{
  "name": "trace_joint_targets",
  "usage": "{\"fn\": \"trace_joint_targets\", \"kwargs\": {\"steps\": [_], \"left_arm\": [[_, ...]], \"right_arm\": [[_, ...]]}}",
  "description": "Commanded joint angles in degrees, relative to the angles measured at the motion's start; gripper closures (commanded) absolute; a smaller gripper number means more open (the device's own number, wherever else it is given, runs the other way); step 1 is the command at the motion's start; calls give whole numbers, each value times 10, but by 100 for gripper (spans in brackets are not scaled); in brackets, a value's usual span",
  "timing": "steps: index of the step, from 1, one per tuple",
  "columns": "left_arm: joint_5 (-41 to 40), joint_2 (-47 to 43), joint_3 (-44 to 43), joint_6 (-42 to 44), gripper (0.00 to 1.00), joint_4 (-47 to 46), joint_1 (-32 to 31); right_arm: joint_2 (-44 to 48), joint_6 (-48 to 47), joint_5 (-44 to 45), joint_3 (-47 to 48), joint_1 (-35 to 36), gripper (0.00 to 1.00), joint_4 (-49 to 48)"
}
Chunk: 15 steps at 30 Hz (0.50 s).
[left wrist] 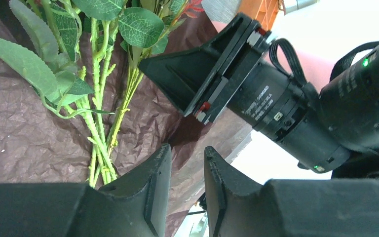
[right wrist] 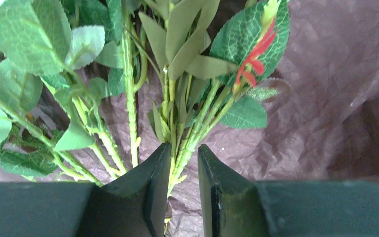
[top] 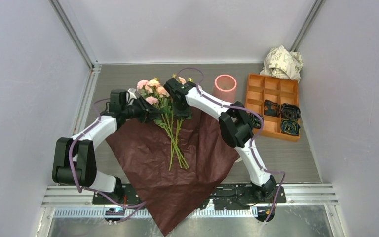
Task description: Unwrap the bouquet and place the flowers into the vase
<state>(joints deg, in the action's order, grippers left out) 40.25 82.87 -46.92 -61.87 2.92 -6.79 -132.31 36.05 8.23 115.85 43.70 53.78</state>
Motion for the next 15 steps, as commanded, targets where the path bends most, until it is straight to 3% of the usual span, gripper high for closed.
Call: {"fn": "trace_joint_targets", "kwargs": {"steps": [1,15], "left_arm": [[13,-17,-26,37,68,18,0],[-3,-12,-23,50,68,31,0]], "right_arm": [[-6,-12,-16,34,-6,67,-16],[-30,-11,-44,55,-10,67,-23]]}}
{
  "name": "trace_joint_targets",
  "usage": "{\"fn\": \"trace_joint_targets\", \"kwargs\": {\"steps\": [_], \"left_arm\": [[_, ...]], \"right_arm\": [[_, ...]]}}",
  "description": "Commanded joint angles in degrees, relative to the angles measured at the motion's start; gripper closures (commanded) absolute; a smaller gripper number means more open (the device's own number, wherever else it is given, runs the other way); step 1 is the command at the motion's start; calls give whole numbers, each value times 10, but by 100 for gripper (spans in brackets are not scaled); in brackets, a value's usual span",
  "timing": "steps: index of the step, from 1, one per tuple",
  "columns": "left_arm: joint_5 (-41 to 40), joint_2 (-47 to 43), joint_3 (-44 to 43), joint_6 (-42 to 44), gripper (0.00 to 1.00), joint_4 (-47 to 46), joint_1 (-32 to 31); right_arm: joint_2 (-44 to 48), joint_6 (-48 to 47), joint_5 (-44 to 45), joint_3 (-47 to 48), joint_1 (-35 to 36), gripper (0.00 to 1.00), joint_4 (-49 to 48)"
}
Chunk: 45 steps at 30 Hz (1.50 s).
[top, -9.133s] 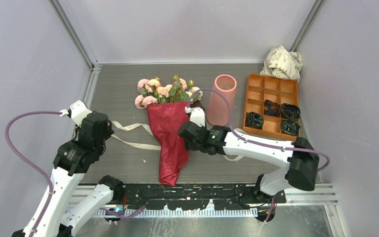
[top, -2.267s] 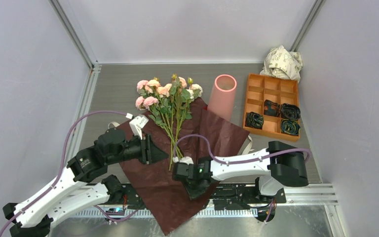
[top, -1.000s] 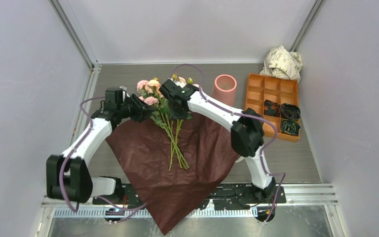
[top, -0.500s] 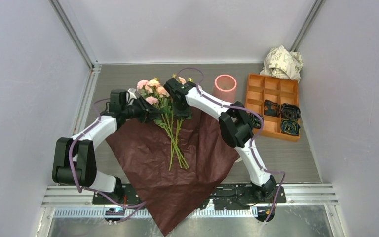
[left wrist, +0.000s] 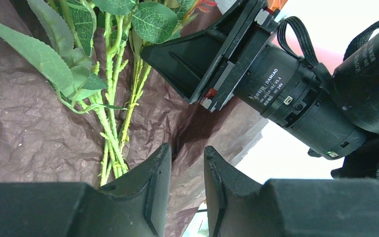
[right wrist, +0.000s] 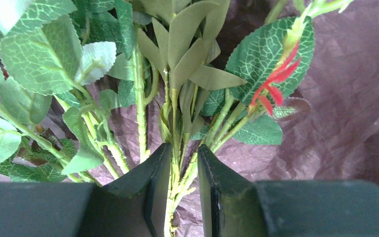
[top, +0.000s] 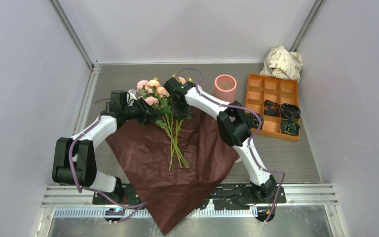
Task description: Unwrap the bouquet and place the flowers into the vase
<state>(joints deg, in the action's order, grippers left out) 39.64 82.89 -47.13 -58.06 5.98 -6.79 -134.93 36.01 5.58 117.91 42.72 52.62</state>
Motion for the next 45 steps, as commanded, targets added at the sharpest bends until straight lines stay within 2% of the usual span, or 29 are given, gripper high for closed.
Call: {"fn": "trace_joint_targets", "kwargs": {"steps": [1,8,10,12,16,17,29,39,45], "left_arm": [[2,-13,-20,12,68,2,0],[-9,-24,-11,25,69,19,0],[-11,-26,-6,27,69,19,0],[-11,-27,-3,27,69,18,0],[-8,-27,-3,29,69,21,0],[-9,-30,-3,29,69,22,0],[-16,-70,0,36,69,47,0],[-24,-117,6,37,69,65,0],[-24,-134,9,39,69,66,0]], "right_arm": [[-9,-10,-21,40,0,67,-9],[-34,-6,-37,44,0,68,-8],[-37,-6,-38,42,0,72,-9],[-36,-6,-40,41,0,77,-9],[-24,-11,-42,51,-1,97,0],[-14,-13,-40,50,0,99,1],[204,-27,-16,17,0,99,4],[316,-69,10,41,4,99,6],[376,-137,109,53,11,99,-26]]}}
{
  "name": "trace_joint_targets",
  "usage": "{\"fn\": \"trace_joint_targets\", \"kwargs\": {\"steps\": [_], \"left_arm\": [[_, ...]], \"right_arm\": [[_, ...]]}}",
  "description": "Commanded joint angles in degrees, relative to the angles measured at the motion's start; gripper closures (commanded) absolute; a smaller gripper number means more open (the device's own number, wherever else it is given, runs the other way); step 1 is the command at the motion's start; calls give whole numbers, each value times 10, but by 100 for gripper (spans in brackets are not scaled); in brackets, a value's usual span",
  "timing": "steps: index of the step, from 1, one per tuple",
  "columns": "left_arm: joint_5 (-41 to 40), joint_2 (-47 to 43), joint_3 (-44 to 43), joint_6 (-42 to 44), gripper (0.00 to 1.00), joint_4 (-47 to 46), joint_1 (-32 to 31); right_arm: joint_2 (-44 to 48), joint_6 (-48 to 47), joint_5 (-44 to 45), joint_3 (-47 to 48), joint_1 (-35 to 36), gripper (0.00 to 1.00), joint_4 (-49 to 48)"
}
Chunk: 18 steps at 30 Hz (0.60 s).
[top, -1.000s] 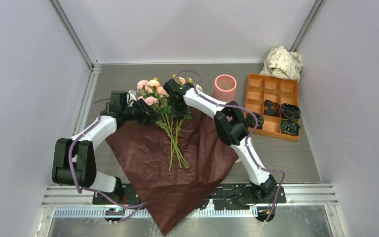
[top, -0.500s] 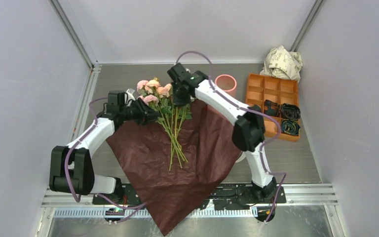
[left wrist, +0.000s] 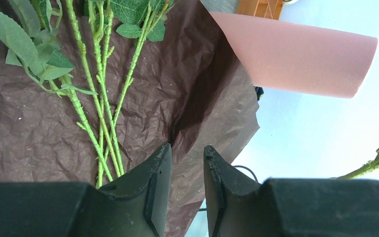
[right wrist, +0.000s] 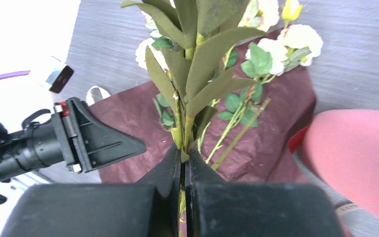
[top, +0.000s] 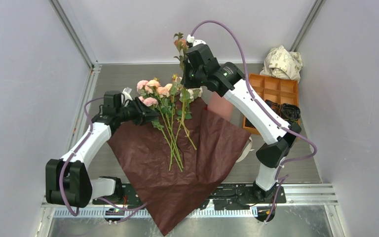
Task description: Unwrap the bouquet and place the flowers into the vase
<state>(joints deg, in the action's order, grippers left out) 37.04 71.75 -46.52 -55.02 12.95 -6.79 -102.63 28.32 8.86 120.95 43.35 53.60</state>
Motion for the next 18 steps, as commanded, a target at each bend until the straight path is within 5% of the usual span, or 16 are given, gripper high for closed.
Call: {"fn": "trace_joint_targets", "kwargs": {"steps": [1,6,12,18], "left_arm": [[3,-24,4,9,69,-5,0],[9,-36,1,9,68,-22,0],[22,-61,-25,34,67,-24,-8],[15,-68,-34,39,66,-19,-9]], "right_arm": [[70,-71,97,22,5,99,-43],[149,-136,215,-9,5,99,-148],[263,-268,337,-133,6,99,-399],[288,-386,392,-170,4,99,-542]]}}
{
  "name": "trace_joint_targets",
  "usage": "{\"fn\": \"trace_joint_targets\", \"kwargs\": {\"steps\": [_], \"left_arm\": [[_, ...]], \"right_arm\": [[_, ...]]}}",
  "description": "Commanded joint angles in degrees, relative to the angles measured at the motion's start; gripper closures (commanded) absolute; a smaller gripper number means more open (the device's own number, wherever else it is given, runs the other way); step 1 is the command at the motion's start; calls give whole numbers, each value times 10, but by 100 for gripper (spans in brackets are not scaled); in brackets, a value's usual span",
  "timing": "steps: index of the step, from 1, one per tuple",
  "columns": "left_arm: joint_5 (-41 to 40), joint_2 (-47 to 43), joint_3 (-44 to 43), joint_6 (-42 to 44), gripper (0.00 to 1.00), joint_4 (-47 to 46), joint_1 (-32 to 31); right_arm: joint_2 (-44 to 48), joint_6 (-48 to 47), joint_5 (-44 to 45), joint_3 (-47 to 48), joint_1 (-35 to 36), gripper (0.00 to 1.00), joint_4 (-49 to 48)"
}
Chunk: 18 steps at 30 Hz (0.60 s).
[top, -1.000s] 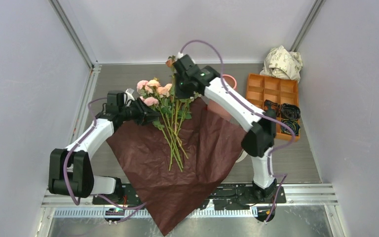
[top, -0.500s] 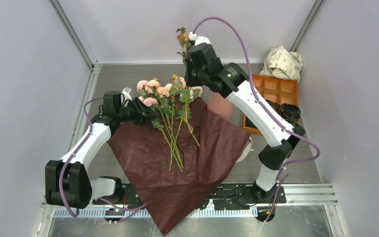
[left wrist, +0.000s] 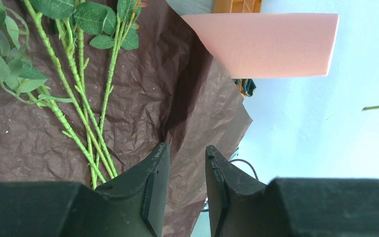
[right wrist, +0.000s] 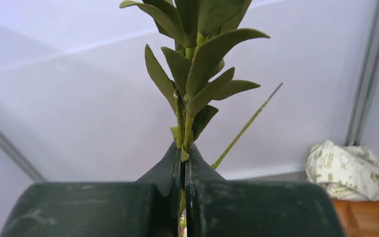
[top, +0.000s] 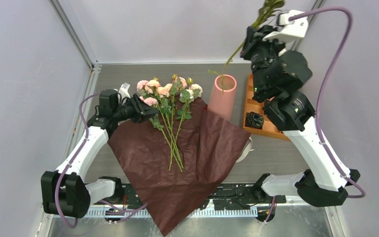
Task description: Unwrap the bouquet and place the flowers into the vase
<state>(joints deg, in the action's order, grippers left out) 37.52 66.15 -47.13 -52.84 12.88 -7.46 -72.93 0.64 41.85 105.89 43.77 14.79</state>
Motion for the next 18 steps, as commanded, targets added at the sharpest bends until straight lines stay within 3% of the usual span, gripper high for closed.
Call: {"fn": "trace_joint_targets", "kwargs": {"steps": [1,9,18], "left_arm": [[11,-9,-29,17,66,-17,-3],[9,-10,-24,18,66,-19,-3],[8,-12,-26,19,66,-18,-3]], "right_arm": [[-9,-123,60,-25,0,99,-179],[-53,-190,62,-46,-8,99,-270],[-44,-174,74,-187,-32,99,-354]]}}
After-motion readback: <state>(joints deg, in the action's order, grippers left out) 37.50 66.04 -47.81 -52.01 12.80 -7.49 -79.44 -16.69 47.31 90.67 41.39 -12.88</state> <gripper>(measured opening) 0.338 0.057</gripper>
